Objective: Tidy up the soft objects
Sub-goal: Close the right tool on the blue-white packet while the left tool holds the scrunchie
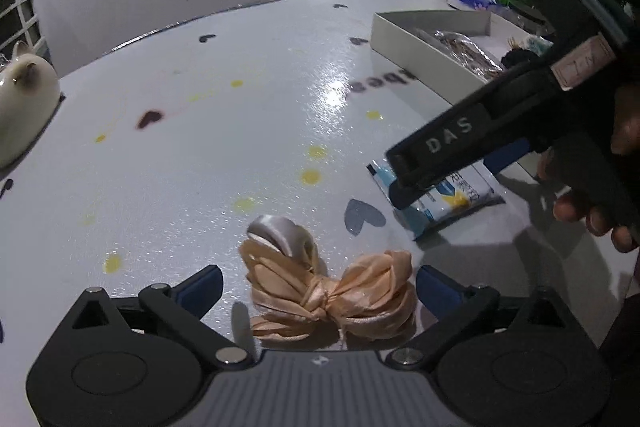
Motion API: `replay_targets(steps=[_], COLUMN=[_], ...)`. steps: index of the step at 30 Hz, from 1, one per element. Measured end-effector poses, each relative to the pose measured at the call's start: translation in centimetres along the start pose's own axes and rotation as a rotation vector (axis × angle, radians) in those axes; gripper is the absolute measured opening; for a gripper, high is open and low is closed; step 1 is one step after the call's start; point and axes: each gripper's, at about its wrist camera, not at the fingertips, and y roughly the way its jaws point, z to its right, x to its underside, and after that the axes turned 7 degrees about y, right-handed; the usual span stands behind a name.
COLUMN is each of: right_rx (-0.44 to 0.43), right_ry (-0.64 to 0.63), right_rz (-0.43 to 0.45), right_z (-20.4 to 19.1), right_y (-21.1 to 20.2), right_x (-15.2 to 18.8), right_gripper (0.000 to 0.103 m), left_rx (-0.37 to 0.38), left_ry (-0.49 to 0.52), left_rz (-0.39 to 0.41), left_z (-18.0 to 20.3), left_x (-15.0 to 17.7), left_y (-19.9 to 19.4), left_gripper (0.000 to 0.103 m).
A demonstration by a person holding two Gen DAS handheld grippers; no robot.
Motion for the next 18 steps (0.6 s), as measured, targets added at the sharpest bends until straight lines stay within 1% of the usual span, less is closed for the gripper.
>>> replay_targets(steps=[3,5,6,9,12,15,17,18], right_rx=[0.03,0.065,0.079,0.068,0.055,0.04,0.032,0.025], right_ry=[-0.018,-0.048,-0.071,-0.094,-0.118,-0.147,-0.155,-0.161], right_rz=[0.009,0.017,0.022,0.034,0.047,0.06,0.068,0.078], right_z=[-0.5,-1.1,-1.4,-1.5,-1.6,-1.4,-1.0,-0.9], right_y=[0.3,0.5,0.5,0.4,0.3,0.0,-0.5,-0.7], right_x=[0.1,0.3,0.4,0.5,0.7,1.1,1.4,1.5], right_gripper=[0.103,0.1,0.097,0.091,0.086,0.082,0.08,0.075], left_rx=[0.006,0.002,0.002,0.002,0.005,0.011,0.02,0.023], left_ry=[-0.006,-0.004,-0.003,0.025,0.028,-0.009,-0.052,-0.071], left_rz=[-0.009,-0.012,-0.014,-0.035,-0.045,-0.045,-0.039,-0.034], left_z=[0.1,0.1,0.1,0.4,0.6,0.2,-0.2,-0.4], left_x=[0.1,0.2,0.2,0.2,0.2,0.2,0.2,0.2], left_y=[0.4,0.6,0.6,0.8,0.9,0.9,0.8,0.8], left_gripper=[0.1,0.098,0.094,0.084,0.079,0.076,0.075,0.074])
